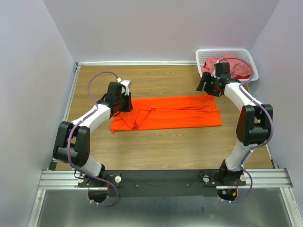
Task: Fold and stack the t-shirts
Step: Fold the tshirt
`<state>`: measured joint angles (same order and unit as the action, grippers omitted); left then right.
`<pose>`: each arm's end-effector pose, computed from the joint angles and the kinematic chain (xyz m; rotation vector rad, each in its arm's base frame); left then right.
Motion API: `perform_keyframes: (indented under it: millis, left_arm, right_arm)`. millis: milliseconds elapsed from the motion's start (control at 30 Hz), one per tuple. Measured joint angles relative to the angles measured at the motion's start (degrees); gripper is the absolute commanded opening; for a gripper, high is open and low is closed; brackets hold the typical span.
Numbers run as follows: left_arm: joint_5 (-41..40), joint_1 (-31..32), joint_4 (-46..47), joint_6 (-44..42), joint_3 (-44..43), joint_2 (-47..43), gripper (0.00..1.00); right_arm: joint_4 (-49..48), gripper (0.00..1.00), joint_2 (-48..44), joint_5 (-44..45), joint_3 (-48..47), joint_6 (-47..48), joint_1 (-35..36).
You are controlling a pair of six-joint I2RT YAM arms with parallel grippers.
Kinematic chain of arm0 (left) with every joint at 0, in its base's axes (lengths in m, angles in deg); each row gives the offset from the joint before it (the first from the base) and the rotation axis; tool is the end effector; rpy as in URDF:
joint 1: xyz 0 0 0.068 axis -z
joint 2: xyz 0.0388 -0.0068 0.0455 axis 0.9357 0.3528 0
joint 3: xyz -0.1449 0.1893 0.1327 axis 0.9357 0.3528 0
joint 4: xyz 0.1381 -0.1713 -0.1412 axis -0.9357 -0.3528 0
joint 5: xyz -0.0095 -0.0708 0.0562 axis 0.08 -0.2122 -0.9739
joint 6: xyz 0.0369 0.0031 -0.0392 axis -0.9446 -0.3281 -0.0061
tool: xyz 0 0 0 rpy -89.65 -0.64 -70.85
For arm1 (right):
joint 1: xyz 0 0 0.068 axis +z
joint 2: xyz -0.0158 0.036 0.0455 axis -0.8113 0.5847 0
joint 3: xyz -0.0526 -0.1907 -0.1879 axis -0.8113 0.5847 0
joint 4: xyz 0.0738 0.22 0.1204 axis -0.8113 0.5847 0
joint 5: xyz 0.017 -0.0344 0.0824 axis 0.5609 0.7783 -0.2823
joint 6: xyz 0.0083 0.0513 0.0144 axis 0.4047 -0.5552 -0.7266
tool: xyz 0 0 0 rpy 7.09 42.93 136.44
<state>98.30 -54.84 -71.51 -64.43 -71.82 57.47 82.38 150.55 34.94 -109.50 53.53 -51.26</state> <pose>0.3132 -0.0873 0.2164 0.1152 2.3648 -0.4372 0.4051 0.0245 0.2300 0.3139 2.4373 0.2996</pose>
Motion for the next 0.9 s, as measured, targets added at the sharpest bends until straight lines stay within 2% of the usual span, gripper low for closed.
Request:
perform_keyframes:
  millis: [200,533,600,900]
  left_arm:
    - [1.0,3.5,1.3,-0.1,-0.4,2.8,0.31]
    - [3.3,6.7,4.5,-0.3,-1.6,11.5,0.31]
    - [4.1,7.0,5.0,-0.2,-1.7,13.2,0.38]
    - [6.3,9.0,5.6,-0.3,-2.3,13.5,0.38]
  right_arm:
    - [-0.2,0.8,-3.2,-5.3,2.2,1.4,2.3]
    - [0.1,0.8,-3.9,-8.1,5.7,2.3,2.7]
    - [0.1,0.8,-4.5,-8.4,6.6,2.5,2.7]
    - [0.1,0.8,-6.1,-8.9,7.8,3.0,3.0]
